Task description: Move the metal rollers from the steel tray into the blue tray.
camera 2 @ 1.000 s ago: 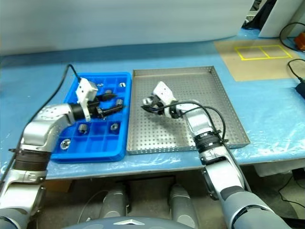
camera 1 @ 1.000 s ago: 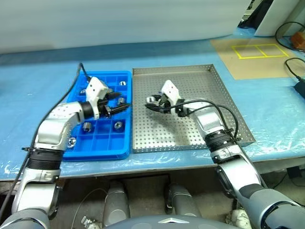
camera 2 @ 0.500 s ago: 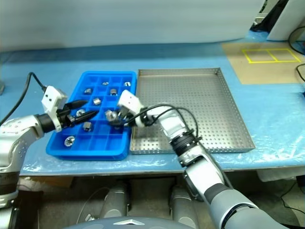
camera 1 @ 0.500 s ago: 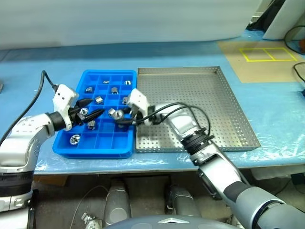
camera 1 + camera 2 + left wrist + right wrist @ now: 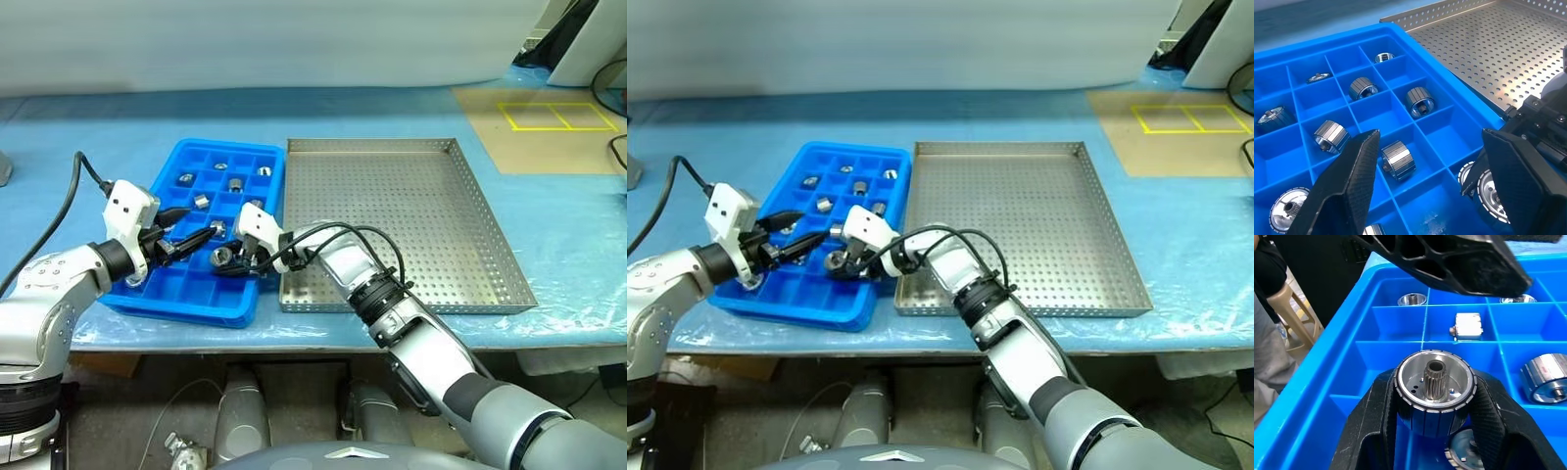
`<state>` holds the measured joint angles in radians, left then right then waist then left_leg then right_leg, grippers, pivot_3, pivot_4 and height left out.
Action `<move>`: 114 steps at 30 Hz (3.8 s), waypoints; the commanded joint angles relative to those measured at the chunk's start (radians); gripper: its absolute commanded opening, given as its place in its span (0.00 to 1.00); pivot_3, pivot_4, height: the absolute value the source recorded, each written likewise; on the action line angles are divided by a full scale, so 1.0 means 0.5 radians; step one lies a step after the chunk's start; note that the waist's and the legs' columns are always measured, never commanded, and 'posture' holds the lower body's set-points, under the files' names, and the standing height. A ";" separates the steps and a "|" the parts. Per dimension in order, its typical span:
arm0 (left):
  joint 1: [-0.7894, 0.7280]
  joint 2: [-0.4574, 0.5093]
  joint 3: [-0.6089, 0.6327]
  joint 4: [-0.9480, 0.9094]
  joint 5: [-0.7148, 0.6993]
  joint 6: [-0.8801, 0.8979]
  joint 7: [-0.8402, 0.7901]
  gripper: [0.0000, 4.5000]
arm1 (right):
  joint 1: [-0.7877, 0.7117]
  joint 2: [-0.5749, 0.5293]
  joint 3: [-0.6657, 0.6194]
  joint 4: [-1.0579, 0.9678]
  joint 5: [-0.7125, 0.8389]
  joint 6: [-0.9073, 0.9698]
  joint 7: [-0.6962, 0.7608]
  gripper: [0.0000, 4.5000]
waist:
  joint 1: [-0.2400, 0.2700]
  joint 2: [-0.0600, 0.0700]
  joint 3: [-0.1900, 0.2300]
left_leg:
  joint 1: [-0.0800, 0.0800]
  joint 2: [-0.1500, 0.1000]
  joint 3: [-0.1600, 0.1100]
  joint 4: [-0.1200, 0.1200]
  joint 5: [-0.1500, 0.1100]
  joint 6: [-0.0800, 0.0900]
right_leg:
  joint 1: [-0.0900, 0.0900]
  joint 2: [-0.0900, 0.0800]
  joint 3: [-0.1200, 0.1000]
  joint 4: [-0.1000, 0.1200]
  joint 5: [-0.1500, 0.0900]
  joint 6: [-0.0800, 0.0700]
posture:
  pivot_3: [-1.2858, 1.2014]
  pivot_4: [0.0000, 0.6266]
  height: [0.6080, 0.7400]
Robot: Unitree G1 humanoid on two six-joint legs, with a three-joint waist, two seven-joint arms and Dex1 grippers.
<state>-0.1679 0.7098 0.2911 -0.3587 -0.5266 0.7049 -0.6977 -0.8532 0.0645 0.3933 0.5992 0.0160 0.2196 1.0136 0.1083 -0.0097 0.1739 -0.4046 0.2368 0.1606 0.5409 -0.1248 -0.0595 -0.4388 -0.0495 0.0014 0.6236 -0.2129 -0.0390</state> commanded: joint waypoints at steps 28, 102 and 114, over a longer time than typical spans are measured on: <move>-0.132 0.222 0.150 0.258 -0.010 -0.141 -0.172 0.78 | -0.110 0.407 0.153 0.106 0.168 0.147 -0.010 0.38 | -0.013 0.000 -0.001 | 0.002 0.002 -0.018 0.001 0.006 -0.009 | 0.007 0.004 -0.010 0.002 -0.002 -0.004 | 0.61 0.24 1.00; -0.758 -0.591 -0.661 0.957 0.253 -0.543 -0.295 0.78 | 0.833 -1.294 -0.980 -1.195 0.250 0.688 -0.780 0.74 | -0.097 0.004 -0.004 | 0.012 -0.001 -0.013 0.011 0.007 -0.010 | 0.023 0.006 -0.004 -0.001 0.000 -0.004 | 0.44 0.24 1.00; -0.734 -0.561 -0.623 0.926 0.276 -0.532 -0.317 0.78 | 0.788 -1.251 -0.922 -1.155 0.275 0.671 -0.815 0.74 | -0.128 0.004 -0.004 | 0.013 -0.001 -0.013 0.011 0.005 -0.007 | 0.024 0.006 -0.003 -0.001 0.000 -0.004 | 0.45 0.24 1.00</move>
<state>-0.5306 0.4191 -0.0430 0.1363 -0.3860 0.4536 -0.8568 -0.4330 -0.5609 -0.0639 0.0444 0.1395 0.5716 0.6059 0.0443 -0.0075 0.1721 -0.3979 0.2363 0.1542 0.5465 -0.1222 -0.0631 -0.4268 -0.0467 -0.0003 0.6230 -0.2127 -0.0409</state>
